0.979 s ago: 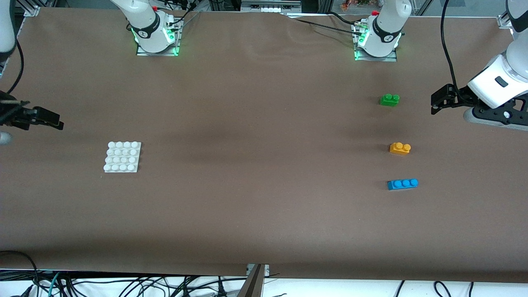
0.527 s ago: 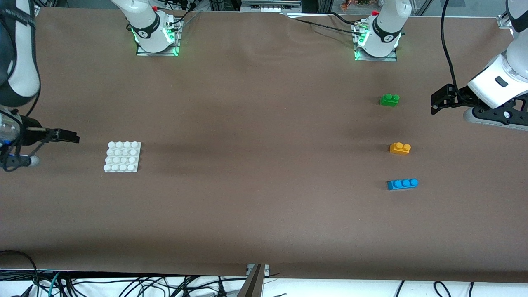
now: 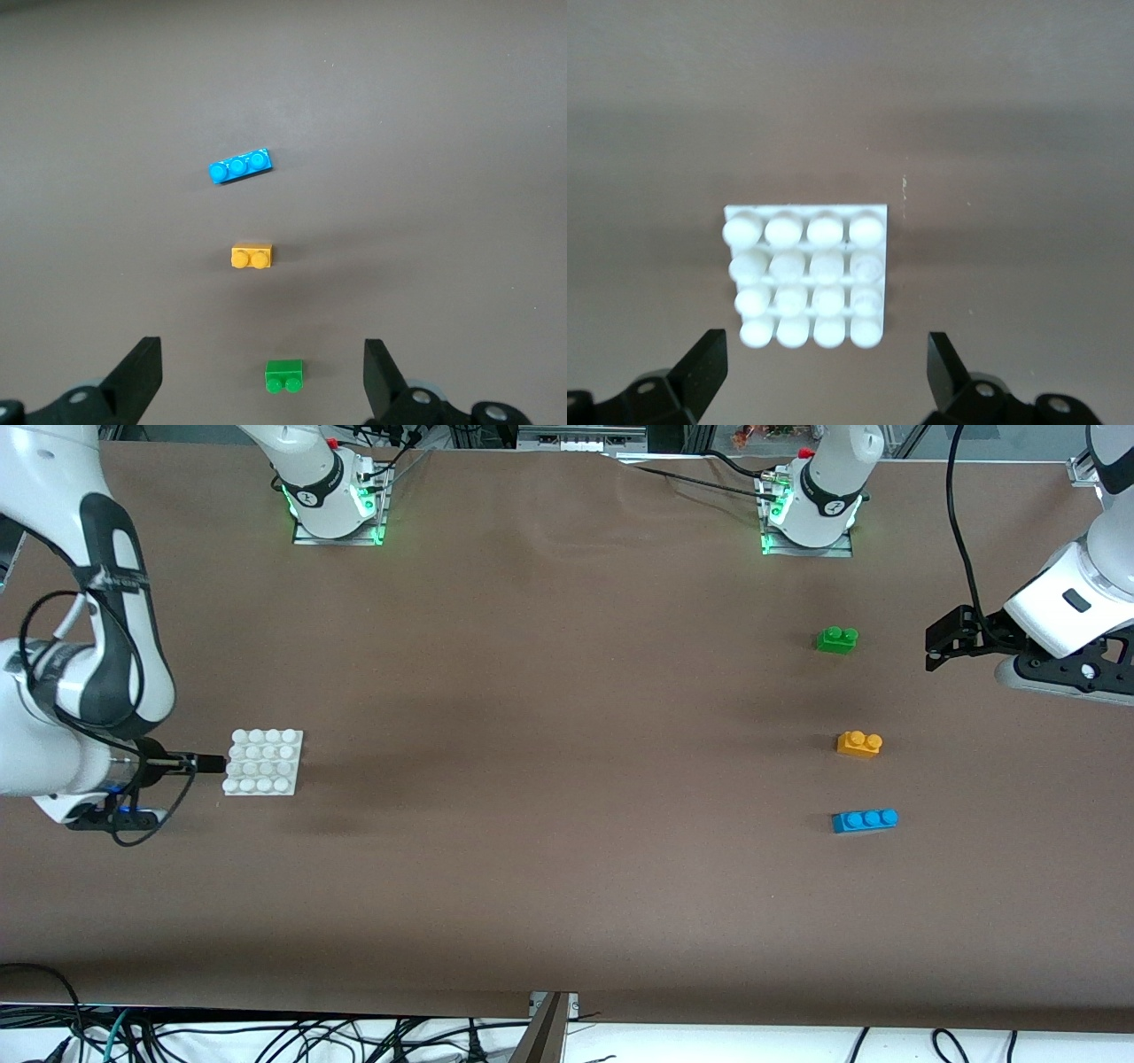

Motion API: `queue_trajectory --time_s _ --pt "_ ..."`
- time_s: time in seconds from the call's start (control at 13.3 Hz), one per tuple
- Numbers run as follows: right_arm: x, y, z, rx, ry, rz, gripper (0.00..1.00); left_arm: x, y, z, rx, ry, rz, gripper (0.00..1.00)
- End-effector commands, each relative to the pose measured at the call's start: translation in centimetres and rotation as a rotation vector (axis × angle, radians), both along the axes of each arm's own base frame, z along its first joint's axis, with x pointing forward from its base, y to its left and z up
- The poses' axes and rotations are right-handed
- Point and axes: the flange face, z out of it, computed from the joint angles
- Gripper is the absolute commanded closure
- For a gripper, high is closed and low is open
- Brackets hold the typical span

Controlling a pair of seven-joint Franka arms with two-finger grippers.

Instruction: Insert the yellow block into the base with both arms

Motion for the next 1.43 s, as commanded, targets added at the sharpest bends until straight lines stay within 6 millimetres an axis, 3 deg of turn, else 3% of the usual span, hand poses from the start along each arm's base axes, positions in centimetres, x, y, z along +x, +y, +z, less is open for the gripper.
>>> queue_trajectory --time_s 0.0,0.23,0.68,0.9,1.36 --pt "-1.4 0.1 -2.6 0.006 -0.005 -0.009 0.00 0.1 0.3 0.4 -0.014 0.000 0.009 0.00" --pt "-2.5 0.2 -4.8 0.007 0.010 -0.009 0.00 0.1 0.2 0.4 -0.014 0.000 0.006 0.00" --pt "-2.8 1.1 -7.8 0.002 0.039 -0.020 0.00 0.1 0.4 0.3 -0.014 0.003 0.011 0.00" --pt "-3.1 2.3 -8.6 -0.003 0.057 -0.018 0.00 0.0 0.4 0.3 -0.014 0.003 0.011 0.00" --pt "-3.5 2.0 -9.5 -0.006 0.072 0.000 0.00 0.0 0.3 0.4 -0.014 0.001 0.009 0.00"
